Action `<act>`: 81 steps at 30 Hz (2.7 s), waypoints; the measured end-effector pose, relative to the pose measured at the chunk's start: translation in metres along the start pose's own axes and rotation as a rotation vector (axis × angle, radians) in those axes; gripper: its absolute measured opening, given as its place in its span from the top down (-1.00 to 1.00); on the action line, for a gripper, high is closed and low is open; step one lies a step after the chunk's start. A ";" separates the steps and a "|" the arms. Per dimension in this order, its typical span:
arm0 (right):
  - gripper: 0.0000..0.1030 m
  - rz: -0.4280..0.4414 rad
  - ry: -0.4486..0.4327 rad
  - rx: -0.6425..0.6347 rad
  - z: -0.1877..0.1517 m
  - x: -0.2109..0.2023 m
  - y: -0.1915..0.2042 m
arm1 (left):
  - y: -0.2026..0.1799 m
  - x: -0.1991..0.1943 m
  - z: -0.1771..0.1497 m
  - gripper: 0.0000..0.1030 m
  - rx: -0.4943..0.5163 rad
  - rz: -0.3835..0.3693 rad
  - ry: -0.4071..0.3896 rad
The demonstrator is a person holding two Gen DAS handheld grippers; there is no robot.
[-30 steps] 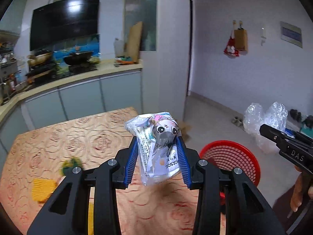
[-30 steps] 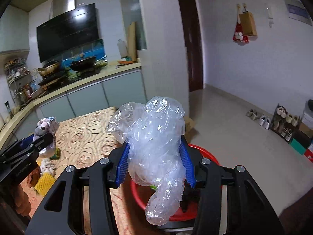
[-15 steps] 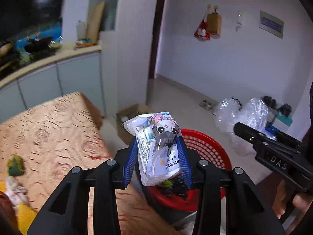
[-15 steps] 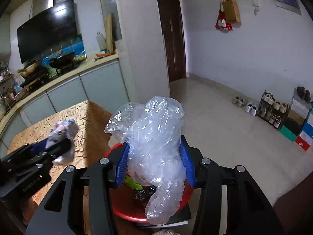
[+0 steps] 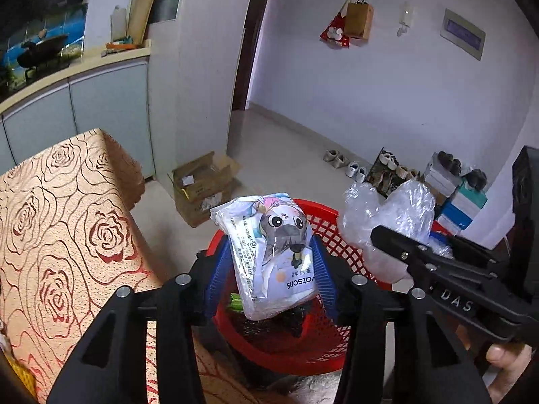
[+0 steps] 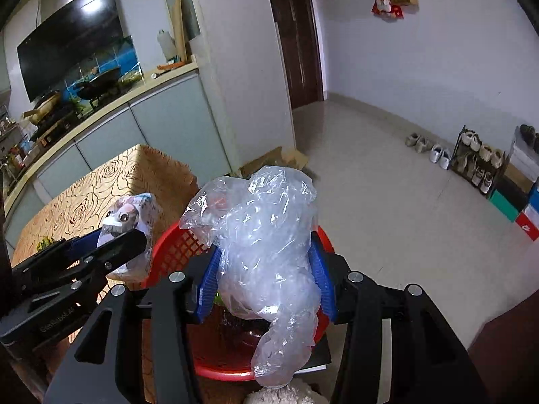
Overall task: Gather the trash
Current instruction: 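Open both tools over the basket, dropping the packet and clear bag, then move both tools back over the table toward the brown paper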
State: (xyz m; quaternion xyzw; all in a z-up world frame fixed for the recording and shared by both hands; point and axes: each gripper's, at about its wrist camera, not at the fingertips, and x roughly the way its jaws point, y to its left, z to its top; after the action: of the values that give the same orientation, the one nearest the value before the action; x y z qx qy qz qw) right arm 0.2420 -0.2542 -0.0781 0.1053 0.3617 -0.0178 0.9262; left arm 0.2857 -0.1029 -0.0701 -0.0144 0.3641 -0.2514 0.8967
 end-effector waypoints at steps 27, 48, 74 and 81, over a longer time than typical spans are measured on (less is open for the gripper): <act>-0.43 0.033 -0.068 0.006 0.004 -0.034 0.013 | 0.044 -0.083 0.003 -0.37 -0.104 0.103 -0.145; -0.43 0.100 -0.148 -0.152 -0.009 -0.074 0.096 | 0.093 -0.193 -0.044 -0.41 -0.150 0.367 -0.246; -0.43 0.253 -0.107 -0.308 -0.039 -0.085 0.202 | 0.186 -0.247 -0.130 -0.48 -0.217 0.558 -0.145; -0.43 0.232 -0.084 -0.300 -0.039 -0.073 0.199 | 0.205 -0.219 -0.125 -0.48 -0.234 0.504 -0.102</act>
State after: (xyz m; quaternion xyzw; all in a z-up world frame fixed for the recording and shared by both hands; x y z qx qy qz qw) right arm 0.1837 -0.0547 -0.0201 0.0061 0.3068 0.1389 0.9416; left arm 0.1602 0.1965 -0.0637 -0.0397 0.3373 0.0242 0.9403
